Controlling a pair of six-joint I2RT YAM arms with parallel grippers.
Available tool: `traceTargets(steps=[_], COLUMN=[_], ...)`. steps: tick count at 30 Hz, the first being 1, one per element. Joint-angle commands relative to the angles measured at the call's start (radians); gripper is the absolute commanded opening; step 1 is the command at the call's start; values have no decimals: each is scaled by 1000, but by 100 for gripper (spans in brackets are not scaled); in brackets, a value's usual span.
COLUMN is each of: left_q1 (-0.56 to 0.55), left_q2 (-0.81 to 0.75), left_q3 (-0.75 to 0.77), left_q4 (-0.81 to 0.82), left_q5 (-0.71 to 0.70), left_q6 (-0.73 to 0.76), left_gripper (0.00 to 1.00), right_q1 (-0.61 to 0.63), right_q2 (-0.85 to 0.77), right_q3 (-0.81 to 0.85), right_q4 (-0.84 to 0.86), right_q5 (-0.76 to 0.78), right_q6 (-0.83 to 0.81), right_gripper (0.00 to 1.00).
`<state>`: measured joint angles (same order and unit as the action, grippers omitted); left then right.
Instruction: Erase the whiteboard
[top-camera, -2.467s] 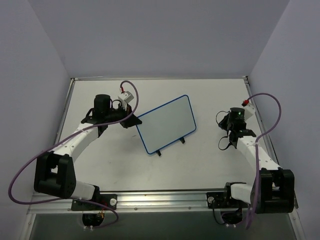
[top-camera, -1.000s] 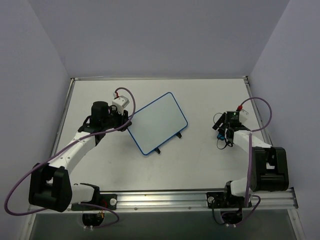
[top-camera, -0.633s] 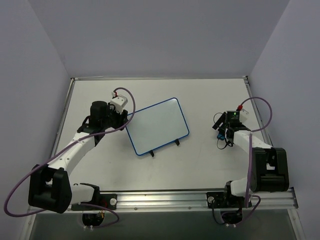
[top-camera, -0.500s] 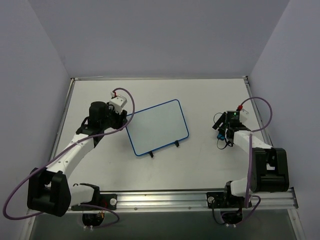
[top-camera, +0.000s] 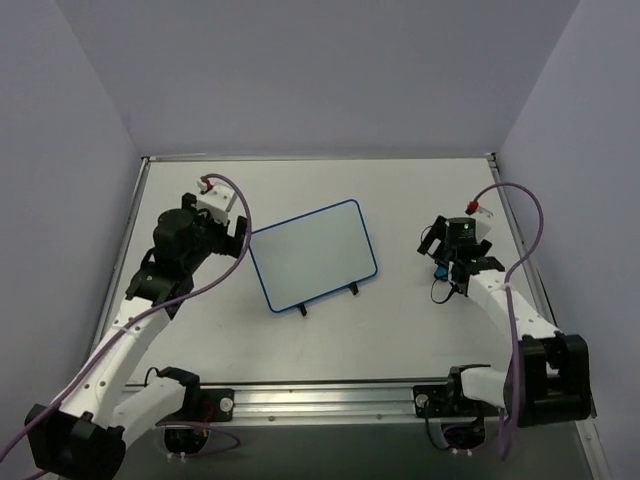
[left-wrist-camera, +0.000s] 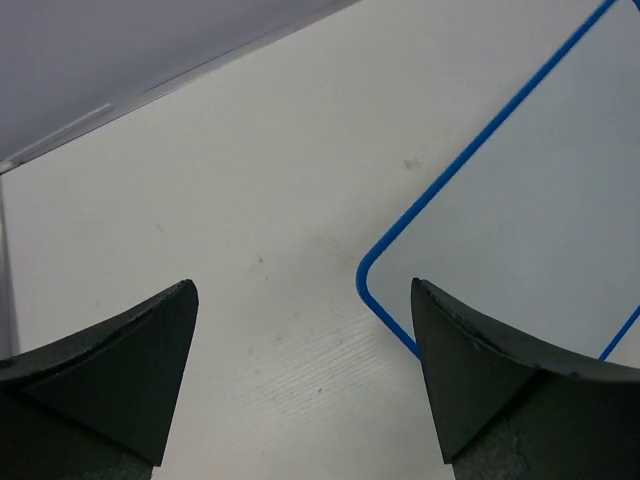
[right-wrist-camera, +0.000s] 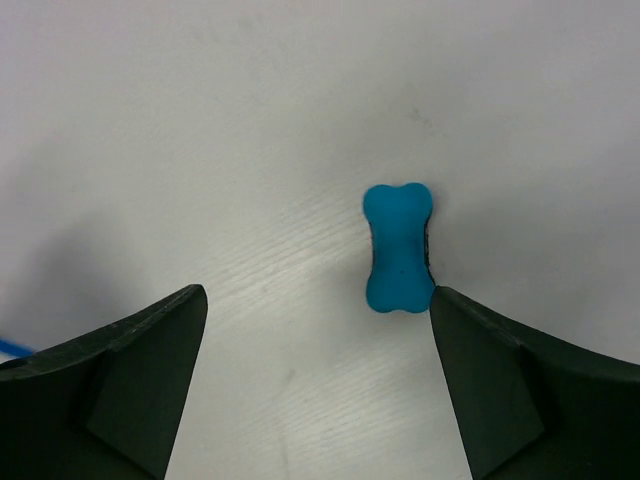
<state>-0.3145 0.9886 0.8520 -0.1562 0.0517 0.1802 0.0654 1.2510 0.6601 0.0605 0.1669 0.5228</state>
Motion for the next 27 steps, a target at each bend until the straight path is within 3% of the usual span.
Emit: traceTargets(steps=[1,3,6,10,18,22,27], left_q1=[-11,-11,-9,-8,-12,-12,-26], left_q2=[-74,-100,-136,-220,-594,-648,-607], left_q3=[143,197,271,227,114,137,202], left_q4=[-110,-211,-476,-588,-580,-576,-566], left_q5=[-258,-486,-683,-909,-797,-713,-681], left_q6=[-111,-238,-332,-389,-354,-314,-288], left_gripper=[94,94,94,94,94,94,94], right_q1=[91,149,204,214,237,237,238], right_q2=[-166,-217,-300,-398,-556,-607,-657], right_q3=[123,203,318,441,556,602,547], right_q4=[-138,-195,-324,-473,-634,-720,-722], right_q5=[149,215,304,286,290,342,368], right_q6=[-64,-81,-110,-162,-306,-306,-313], right_gripper=[91,100,100,100,100,100,100])
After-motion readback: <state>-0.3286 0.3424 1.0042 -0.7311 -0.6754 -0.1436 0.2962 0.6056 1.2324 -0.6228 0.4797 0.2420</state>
